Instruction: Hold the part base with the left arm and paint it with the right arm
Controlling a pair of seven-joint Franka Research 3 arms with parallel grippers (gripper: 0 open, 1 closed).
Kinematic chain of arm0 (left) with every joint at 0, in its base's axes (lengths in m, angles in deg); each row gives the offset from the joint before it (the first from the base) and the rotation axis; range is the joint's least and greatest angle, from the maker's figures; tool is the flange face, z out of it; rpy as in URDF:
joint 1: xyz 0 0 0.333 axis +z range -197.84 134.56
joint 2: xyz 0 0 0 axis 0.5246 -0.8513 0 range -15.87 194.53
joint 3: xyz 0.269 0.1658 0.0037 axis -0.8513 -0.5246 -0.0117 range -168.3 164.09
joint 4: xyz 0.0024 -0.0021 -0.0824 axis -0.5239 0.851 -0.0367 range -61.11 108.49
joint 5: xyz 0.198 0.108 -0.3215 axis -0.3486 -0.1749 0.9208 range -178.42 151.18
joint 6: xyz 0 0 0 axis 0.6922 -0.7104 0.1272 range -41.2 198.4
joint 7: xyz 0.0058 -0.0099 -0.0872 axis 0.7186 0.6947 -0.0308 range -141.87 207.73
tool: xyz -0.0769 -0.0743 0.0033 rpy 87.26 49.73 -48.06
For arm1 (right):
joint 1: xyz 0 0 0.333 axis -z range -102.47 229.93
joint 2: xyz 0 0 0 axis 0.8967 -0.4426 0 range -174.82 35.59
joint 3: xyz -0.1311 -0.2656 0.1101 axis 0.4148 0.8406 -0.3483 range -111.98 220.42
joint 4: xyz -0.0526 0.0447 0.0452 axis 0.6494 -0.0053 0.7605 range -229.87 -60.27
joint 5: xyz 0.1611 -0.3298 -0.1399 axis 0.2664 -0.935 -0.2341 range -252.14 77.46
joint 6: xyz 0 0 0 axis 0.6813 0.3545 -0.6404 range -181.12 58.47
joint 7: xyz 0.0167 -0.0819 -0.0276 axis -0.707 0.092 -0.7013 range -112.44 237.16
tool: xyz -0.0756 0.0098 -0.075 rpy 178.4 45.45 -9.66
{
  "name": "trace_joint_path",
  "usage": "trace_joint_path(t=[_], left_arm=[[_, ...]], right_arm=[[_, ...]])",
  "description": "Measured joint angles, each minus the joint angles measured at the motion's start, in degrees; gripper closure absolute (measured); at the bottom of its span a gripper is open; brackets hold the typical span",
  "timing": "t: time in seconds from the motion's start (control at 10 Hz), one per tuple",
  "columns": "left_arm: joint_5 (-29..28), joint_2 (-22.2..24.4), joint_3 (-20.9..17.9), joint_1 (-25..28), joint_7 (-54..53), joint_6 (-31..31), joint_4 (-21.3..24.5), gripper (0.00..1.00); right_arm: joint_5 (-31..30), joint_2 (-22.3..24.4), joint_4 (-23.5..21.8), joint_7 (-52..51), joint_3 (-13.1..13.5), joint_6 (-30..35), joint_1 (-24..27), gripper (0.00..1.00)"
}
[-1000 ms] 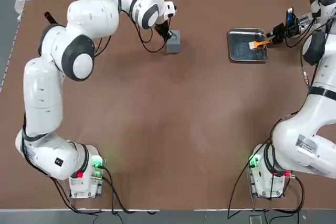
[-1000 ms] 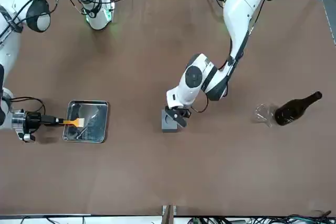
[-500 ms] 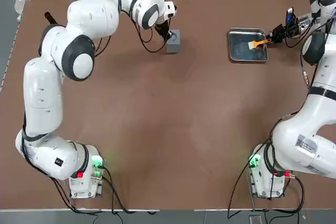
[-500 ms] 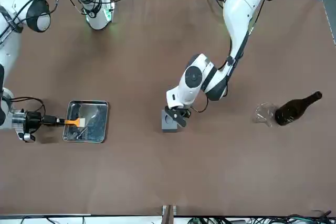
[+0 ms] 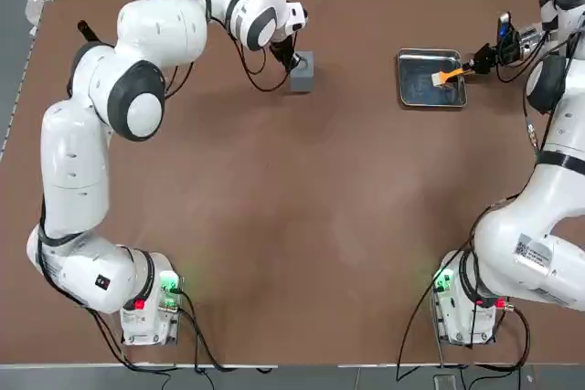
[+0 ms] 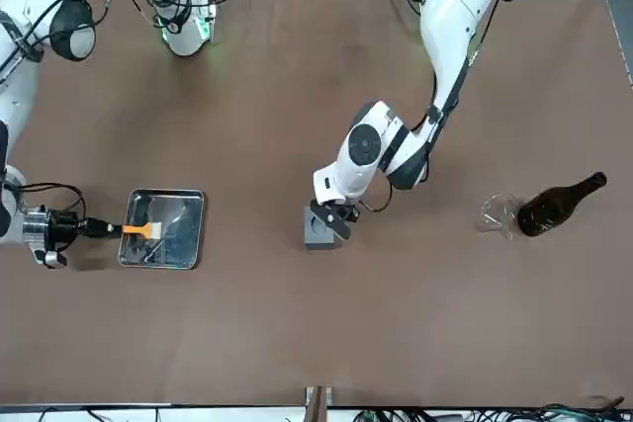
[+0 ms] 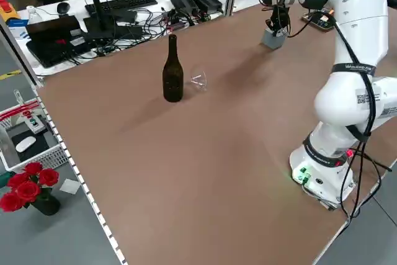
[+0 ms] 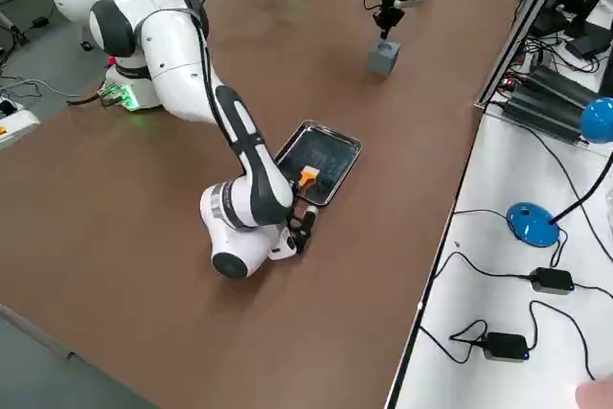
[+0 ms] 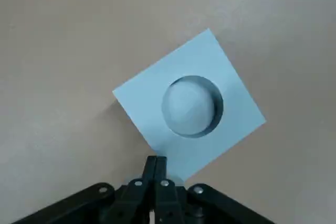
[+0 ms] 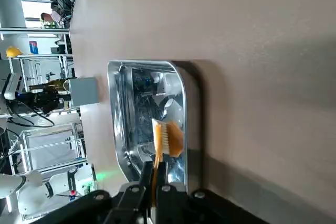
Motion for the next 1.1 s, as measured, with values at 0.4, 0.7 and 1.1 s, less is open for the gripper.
trace_joint_path(t=[0.4, 0.7, 1.1], left_arm=[[0.0, 0.0, 0.0, 0.0, 0.0, 0.0, 0.0, 0.97], [0.0, 0.0, 0.0, -0.1, 0.0, 0.0, -0.1, 0.97], [0.0, 0.0, 0.0, -0.2, 0.0, 0.0, -0.1, 0.96]], right_arm=[[-1.5, 1.8, 1.0, 3.2, 0.1, 2.7, -0.7, 0.96], [-10.2, 11.0, 1.8, 14.1, 0.2, 4.6, -3.7, 0.96], [-25.9, 23.8, -3.8, 18.9, 0.4, -8.4, -10.9, 0.96]])
